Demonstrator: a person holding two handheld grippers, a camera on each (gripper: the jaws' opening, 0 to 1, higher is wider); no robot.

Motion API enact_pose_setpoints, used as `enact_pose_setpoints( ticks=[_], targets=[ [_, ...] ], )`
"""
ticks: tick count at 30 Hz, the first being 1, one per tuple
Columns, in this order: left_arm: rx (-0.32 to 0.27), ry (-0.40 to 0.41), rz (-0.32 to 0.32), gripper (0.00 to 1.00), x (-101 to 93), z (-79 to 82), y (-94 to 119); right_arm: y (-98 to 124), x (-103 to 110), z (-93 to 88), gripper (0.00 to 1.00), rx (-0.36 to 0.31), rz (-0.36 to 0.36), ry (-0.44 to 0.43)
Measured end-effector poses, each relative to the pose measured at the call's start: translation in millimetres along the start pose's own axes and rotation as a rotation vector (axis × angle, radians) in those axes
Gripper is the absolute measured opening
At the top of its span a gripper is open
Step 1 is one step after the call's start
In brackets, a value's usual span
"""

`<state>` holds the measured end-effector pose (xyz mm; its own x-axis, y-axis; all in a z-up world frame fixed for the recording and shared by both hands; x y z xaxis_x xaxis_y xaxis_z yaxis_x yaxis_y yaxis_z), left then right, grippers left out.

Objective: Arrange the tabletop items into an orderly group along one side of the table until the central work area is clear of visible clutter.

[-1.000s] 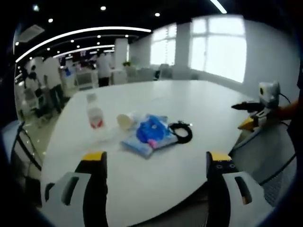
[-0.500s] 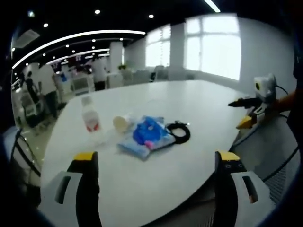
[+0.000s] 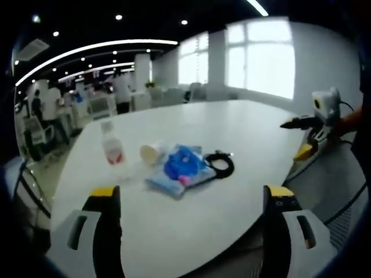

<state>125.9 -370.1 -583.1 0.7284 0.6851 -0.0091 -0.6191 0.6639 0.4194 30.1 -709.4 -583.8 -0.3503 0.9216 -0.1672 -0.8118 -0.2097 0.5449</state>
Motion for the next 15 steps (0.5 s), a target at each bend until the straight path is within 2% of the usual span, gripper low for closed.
enact_pose_setpoints(
  ticks=[15],
  targets=[
    [-0.022,-0.001,0.012,0.99,-0.1,1.6,1,-3,-12,14.4,0.95,0.0,-0.003,0.054]
  ],
)
Point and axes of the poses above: the point that each gripper's makers call its tool centre point, and the gripper's own axes: y roughly backward along the fingers, x roughly to its left, z roughly out of its top, the point moved 9 cm from there along y, roughly backward along the fingers, and after that the axes turned 2 degrees about x, right-handed, at the moved point
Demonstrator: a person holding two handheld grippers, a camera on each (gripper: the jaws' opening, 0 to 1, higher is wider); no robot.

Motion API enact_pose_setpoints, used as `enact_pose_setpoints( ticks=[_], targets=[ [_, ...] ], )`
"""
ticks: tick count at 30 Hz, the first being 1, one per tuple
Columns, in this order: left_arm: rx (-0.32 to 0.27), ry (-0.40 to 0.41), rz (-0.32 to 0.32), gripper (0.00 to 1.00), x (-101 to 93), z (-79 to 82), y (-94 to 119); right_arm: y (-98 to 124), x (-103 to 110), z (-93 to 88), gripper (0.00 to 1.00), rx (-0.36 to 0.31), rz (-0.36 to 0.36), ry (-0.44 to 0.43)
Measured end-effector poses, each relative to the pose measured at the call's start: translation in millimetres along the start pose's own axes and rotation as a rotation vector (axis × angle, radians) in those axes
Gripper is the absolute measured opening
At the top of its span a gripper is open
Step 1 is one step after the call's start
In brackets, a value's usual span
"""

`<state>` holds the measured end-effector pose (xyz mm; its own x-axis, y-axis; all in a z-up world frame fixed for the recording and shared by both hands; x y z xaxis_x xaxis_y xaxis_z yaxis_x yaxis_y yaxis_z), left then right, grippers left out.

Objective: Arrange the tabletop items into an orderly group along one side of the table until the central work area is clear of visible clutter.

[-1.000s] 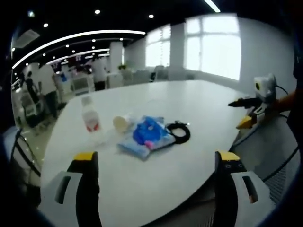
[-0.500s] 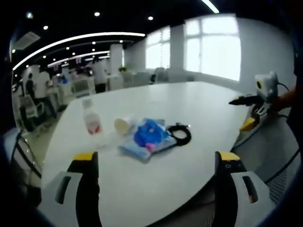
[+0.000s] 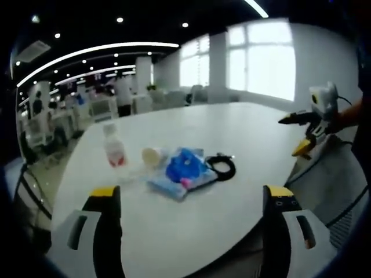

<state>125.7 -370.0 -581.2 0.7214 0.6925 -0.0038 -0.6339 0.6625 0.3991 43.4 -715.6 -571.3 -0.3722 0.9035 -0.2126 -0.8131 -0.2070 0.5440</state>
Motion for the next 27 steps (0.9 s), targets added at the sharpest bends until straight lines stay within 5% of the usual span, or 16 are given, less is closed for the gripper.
enact_pose_setpoints(
  ticks=[27],
  targets=[
    [-0.004,0.0,0.025,0.98,3.4,0.2,1,-45,-5,50.1,0.94,-0.12,-0.003,-0.009]
  ],
)
Point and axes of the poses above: the point that each gripper's makers call its tool centre point, and the gripper's own axes: y roughly backward along the fingers, x roughly to its left, z roughly out of its top, the point moved 9 cm from there along y, roughly backward along the fingers, and after that the axes turned 2 degrees about x, right-handed, at the moved point
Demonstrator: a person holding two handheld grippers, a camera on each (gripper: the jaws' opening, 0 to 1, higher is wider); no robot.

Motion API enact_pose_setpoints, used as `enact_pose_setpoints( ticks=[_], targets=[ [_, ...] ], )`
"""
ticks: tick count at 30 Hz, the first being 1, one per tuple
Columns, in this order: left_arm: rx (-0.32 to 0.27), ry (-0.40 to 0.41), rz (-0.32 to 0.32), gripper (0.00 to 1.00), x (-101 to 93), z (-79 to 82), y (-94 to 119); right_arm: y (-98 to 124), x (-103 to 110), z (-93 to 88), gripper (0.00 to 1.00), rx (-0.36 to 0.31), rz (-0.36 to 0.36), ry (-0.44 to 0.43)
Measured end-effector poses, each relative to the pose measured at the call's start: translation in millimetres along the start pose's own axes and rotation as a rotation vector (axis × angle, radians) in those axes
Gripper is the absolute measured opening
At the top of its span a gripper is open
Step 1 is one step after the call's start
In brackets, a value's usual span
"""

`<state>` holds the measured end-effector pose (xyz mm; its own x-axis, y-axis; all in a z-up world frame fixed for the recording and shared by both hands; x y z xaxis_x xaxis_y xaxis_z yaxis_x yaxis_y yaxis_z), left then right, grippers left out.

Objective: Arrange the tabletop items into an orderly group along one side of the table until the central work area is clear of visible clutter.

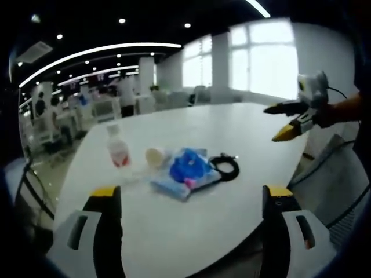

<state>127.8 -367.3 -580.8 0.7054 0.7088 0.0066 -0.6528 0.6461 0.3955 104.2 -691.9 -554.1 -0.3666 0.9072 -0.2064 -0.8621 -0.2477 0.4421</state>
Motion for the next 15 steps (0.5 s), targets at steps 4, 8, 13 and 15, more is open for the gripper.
enact_pose_setpoints(
  ticks=[4,8,13,15],
  targets=[
    [0.0,-0.009,0.005,0.99,-0.2,0.1,0,-8,-1,1.2,0.93,-0.006,-0.002,-0.018],
    [0.001,-0.013,0.007,0.99,0.0,0.1,1,-16,1,4.5,0.92,-0.013,-0.001,0.0],
    [-0.002,-0.015,0.007,0.99,0.2,0.4,1,-29,3,11.3,0.92,-0.023,0.012,0.013],
    [-0.004,-0.014,0.007,0.99,0.3,0.4,2,-33,5,13.1,0.92,-0.026,0.016,0.03]
  ],
)
Point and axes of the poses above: the point that each gripper's makers call its tool centre point, and the gripper's own axes: y roughly backward along the fingers, x roughly to its left, z roughly out of its top, the point moved 9 cm from there along y, roughly backward along the fingers, and after that the axes turned 2 degrees about x, right-handed, at the moved point
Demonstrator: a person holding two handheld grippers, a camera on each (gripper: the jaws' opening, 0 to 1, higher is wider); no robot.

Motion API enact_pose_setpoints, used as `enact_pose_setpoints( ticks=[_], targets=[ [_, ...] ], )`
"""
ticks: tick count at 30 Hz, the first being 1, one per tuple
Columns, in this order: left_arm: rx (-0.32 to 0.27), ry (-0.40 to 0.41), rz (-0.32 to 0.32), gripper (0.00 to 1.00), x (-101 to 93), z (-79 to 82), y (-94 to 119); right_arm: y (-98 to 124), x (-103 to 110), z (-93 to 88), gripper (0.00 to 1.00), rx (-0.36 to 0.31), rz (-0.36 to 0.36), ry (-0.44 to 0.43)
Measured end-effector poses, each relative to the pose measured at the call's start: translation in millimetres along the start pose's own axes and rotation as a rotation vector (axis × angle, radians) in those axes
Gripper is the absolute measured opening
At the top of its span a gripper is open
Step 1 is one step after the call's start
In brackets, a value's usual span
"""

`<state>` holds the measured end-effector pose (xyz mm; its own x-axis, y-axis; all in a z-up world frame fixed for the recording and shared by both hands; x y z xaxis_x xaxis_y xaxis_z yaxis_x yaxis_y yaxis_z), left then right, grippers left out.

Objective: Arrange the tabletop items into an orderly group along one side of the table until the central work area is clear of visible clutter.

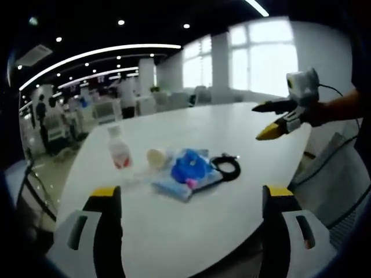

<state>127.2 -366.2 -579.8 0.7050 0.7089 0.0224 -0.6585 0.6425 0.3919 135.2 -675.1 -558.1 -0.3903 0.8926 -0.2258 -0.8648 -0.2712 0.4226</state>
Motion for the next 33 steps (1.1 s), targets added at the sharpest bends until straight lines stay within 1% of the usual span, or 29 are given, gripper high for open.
enact_pose_setpoints(
  ticks=[3,8,10,16,21,26,33],
  targets=[
    [-0.002,0.002,0.002,0.99,0.5,0.1,0,-6,1,0.3,0.92,0.003,0.011,-0.011],
    [-0.004,0.003,0.003,0.98,0.2,0.8,1,-18,4,1.5,0.92,0.005,0.021,0.005],
    [-0.001,0.002,-0.001,0.98,-0.4,0.7,1,-19,4,1.7,0.91,0.003,0.022,0.01],
    [0.002,0.003,-0.007,0.98,-2.5,1.4,1,-35,4,3.5,0.9,-0.001,0.013,0.017],
    [0.003,0.004,-0.008,0.99,-3.0,1.8,1,-47,3,10.4,0.89,-0.006,0.014,0.01],
    [-0.005,0.013,-0.005,1.0,-3.4,3.3,1,-58,3,16.4,0.89,-0.005,0.027,0.035],
    [-0.007,-0.001,0.001,1.0,-3.4,3.7,1,-74,4,23.4,0.89,0.0,0.043,0.069]
  ],
)
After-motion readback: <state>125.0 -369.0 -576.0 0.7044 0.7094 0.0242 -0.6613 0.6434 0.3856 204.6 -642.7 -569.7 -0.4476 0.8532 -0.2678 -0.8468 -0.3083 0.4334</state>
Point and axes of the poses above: the point that each gripper's makers call its tool centre point, and the gripper's own axes: y roughly backward along the fingers, x roughly to its left, z roughly out of its top, the point moved 9 cm from there along y, roughly backward along the fingers, and after that the axes turned 2 degrees about x, right-handed, at the moved point
